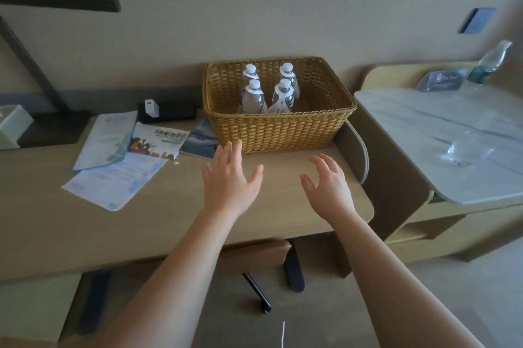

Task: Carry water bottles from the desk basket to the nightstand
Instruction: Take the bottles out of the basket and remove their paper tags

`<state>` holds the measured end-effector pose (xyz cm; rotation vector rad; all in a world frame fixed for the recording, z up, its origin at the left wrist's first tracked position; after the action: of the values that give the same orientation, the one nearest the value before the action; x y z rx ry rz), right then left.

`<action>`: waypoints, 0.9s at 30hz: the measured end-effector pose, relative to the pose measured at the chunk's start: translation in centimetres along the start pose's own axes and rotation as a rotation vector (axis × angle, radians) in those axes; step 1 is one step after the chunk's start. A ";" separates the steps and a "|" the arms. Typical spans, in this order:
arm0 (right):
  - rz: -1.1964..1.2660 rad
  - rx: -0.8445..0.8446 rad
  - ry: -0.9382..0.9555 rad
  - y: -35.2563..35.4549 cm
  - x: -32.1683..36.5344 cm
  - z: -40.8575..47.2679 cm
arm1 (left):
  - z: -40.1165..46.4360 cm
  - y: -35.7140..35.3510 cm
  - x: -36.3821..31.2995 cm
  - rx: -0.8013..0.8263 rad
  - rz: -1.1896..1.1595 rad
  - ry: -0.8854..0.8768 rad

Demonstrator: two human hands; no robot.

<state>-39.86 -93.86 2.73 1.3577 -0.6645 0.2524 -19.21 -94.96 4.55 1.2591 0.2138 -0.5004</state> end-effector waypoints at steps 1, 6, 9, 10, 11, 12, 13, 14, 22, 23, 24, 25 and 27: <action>0.004 -0.001 0.006 -0.2 0.3 1.4 | 1.3 0.0 0.2 -0.015 -0.005 -0.002; 0.029 -0.030 0.045 -1.0 2.6 7.6 | 7.8 -0.1 1.7 -0.076 -0.025 -0.029; 0.052 -0.057 0.058 -1.3 4.2 11.2 | 11.9 -0.5 2.9 -0.083 -0.055 -0.042; 0.056 -0.065 0.055 -1.4 4.7 12.4 | 13.2 -0.7 3.3 -0.084 -0.064 -0.048; 0.060 -0.075 0.048 -1.4 5.2 13.6 | 14.5 -0.8 3.7 -0.085 -0.072 -0.055; 0.065 -0.084 0.035 -1.5 5.6 14.7 | 15.7 -1.0 4.1 -0.083 -0.079 -0.063; 0.071 -0.093 0.020 -1.6 6.0 15.8 | 16.7 -1.2 4.5 -0.077 -0.087 -0.070; 0.077 -0.102 0.006 -1.7 6.4 16.8 | 17.8 -1.5 5.0 -0.067 -0.097 -0.076; 0.072 -0.080 -0.064 -3.2 7.1 22.3 | 23.5 -5.0 7.3 0.035 -0.301 -0.063; 0.075 -0.073 -0.073 -3.4 7.2 23.0 | 24.2 -5.6 7.4 0.078 -0.339 -0.045; 0.079 -0.068 -0.084 -3.6 7.3 23.9 | 24.9 -6.3 7.6 0.114 -0.372 -0.028; 0.083 -0.059 -0.096 -3.7 7.5 24.7 | 25.6 -6.8 7.7 0.135 -0.408 -0.014; 0.100 -0.021 -0.128 -4.3 7.7 26.4 | 27.0 -7.8 8.0 0.149 -0.494 0.025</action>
<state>-39.22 -121.59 5.36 1.3297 -0.8418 0.2391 -19.02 -124.12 2.76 1.3591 0.5237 -0.9378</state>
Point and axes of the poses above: each hand's wrist, its own z-axis towards the middle knuckle, its own y-axis out of the back of the hand, x = y × z, the point moved 4 cm from there along z, towards the middle knuckle, and after that the axes turned 9 degrees about -y, right-handed, at the moved point
